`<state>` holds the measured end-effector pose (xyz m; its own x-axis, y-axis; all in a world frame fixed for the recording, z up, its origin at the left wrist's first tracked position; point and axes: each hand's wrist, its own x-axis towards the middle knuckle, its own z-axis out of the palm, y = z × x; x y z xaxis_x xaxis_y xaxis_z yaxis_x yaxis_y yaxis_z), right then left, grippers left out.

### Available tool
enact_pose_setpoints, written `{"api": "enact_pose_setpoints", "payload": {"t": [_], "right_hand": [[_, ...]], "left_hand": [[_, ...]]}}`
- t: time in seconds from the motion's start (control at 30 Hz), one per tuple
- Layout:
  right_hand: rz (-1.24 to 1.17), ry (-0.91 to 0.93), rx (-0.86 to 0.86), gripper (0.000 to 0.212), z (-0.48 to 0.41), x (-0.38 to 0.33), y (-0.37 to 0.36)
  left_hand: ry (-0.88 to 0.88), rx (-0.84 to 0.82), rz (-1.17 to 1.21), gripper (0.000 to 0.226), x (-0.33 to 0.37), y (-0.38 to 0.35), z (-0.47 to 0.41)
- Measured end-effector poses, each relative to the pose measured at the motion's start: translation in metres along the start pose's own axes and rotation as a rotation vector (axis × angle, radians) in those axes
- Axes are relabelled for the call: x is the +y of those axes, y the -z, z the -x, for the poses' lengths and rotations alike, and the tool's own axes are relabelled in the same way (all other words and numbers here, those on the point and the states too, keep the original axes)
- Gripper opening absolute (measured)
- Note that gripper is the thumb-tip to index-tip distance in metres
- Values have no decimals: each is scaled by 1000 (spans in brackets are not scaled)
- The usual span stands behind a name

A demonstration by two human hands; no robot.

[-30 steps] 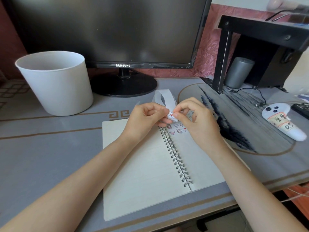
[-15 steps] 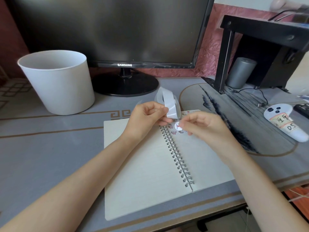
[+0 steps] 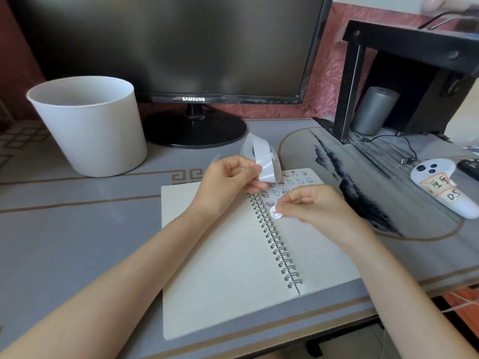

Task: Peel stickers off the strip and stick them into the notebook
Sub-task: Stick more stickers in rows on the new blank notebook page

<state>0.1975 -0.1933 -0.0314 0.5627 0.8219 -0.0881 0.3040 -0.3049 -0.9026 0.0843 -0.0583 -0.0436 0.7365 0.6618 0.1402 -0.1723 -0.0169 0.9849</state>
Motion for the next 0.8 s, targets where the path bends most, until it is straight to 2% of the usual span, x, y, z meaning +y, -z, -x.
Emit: {"api": "enact_pose_setpoints", "payload": {"t": [0.8], "right_hand": [[58,53,54,10,-3,6,-6]], "left_hand": [[-8,-1,-7,9,-2,0,-1]]}}
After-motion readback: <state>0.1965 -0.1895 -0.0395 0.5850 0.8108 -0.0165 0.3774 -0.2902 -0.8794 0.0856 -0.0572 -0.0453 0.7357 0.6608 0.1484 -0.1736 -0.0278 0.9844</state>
